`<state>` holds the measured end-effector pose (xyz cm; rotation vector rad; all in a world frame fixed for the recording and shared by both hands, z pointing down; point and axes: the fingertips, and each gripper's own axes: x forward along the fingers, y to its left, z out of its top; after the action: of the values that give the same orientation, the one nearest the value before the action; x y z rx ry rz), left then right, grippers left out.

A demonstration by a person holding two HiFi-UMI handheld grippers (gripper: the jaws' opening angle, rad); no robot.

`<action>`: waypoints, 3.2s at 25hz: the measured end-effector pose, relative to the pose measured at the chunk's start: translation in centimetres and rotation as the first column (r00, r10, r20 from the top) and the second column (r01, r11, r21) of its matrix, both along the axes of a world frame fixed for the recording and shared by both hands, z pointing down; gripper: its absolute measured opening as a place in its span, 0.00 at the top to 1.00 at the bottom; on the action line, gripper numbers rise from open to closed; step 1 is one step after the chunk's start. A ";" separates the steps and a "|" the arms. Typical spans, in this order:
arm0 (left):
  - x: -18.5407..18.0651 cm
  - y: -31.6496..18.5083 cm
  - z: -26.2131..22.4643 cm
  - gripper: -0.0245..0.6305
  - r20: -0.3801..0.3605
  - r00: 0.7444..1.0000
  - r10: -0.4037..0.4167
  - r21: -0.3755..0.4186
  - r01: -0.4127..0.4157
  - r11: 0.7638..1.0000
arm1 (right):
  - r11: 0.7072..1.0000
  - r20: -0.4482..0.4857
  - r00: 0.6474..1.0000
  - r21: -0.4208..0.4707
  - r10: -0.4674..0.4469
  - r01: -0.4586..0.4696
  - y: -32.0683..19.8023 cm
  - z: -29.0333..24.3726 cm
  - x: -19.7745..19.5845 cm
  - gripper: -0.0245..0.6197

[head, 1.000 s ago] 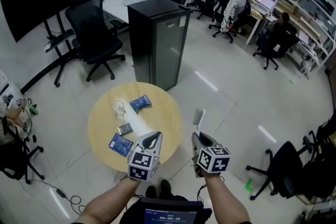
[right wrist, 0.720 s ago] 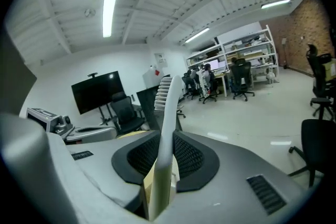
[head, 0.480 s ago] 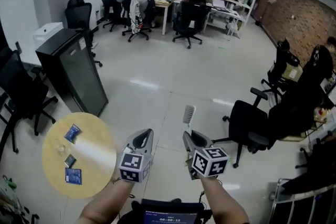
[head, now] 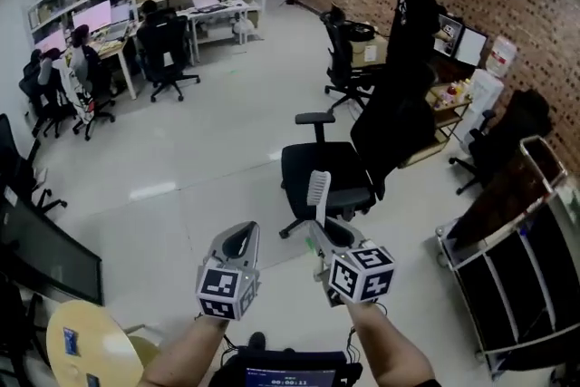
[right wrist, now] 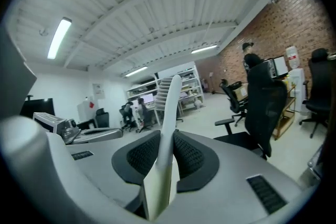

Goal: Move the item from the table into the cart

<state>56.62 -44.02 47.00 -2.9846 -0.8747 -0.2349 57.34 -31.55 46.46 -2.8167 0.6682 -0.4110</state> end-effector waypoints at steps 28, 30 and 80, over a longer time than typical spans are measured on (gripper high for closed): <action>-12.4 93.5 -4.6 0.94 -0.089 0.495 0.864 -0.028 -0.869 0.494 | 0.479 -0.057 0.478 0.006 0.876 -0.878 87.4 -4.5 -26.1 0.84; -15.9 99.2 -5.2 0.94 -0.095 0.435 0.895 -0.027 -0.900 0.434 | 0.433 -0.057 0.432 0.009 0.900 -0.901 92.3 -4.9 -29.7 0.84; -68.2 215.2 -19.6 0.94 -0.003 -0.046 0.999 0.009 -0.999 -0.046 | 0.016 0.076 0.006 -0.131 0.997 -0.991 205.9 -18.3 -86.6 0.84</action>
<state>-11.62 171.15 27.36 -1.3830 -2.6717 -0.1215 -29.23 174.35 28.21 -2.3547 -1.4785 -0.2768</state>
